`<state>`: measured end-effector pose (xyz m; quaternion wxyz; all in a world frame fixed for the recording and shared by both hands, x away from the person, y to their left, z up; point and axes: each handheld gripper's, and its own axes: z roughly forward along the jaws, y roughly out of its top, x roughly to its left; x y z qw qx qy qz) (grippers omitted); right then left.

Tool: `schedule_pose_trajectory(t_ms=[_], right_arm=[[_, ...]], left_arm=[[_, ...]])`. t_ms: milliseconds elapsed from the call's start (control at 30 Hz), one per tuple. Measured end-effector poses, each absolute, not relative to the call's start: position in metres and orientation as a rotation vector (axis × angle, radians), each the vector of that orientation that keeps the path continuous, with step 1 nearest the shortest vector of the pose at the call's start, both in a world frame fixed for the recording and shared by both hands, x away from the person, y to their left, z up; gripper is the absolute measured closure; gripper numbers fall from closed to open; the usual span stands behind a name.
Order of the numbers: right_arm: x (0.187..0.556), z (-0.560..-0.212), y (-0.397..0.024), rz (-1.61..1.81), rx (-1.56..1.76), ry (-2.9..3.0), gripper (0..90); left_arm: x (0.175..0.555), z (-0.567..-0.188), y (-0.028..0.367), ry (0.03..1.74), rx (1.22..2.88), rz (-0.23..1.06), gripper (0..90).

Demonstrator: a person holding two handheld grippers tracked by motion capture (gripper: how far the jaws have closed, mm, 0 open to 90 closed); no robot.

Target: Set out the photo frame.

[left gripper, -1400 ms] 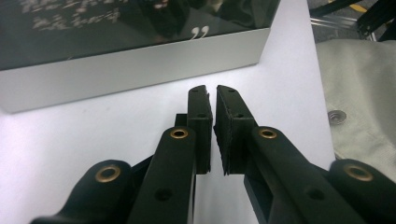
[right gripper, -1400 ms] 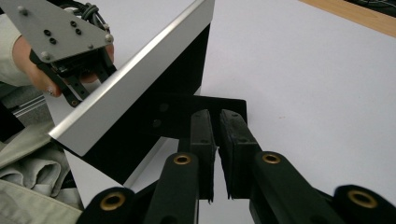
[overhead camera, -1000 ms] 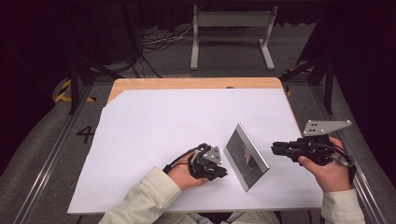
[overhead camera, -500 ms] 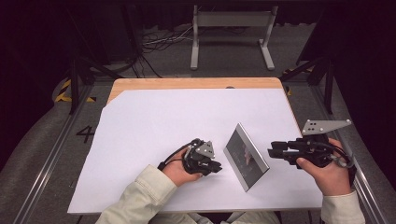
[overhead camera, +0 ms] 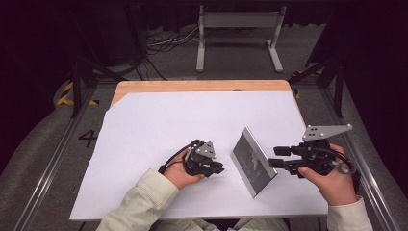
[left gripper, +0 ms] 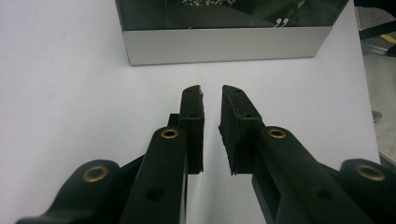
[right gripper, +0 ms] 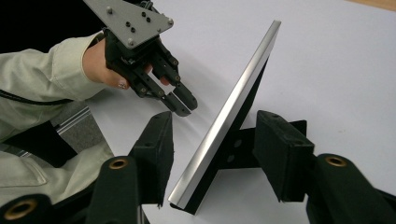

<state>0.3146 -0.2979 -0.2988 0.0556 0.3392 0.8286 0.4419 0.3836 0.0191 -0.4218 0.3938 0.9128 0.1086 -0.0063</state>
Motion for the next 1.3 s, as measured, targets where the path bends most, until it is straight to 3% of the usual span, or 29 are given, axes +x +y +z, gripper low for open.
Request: schedule_pose_trajectory(t_ms=[300, 600, 1300], right_arm=[[0.318, -0.307, -0.288, 1.312, 1.065, 2.522, 38.6], [0.323, -0.319, -0.277, 1.262, 1.068, 2.556, 37.3], [0.329, -0.338, -0.260, 1.163, 1.063, 2.595, 42.1]], left_arm=[[0.384, -0.422, 0.020, 0.282, 2.311, -0.015, 78.7], [0.384, -0.422, 0.020, 0.281, 2.313, -0.016, 78.5], [0.385, -0.423, 0.021, 0.285, 2.315, -0.017, 78.2]])
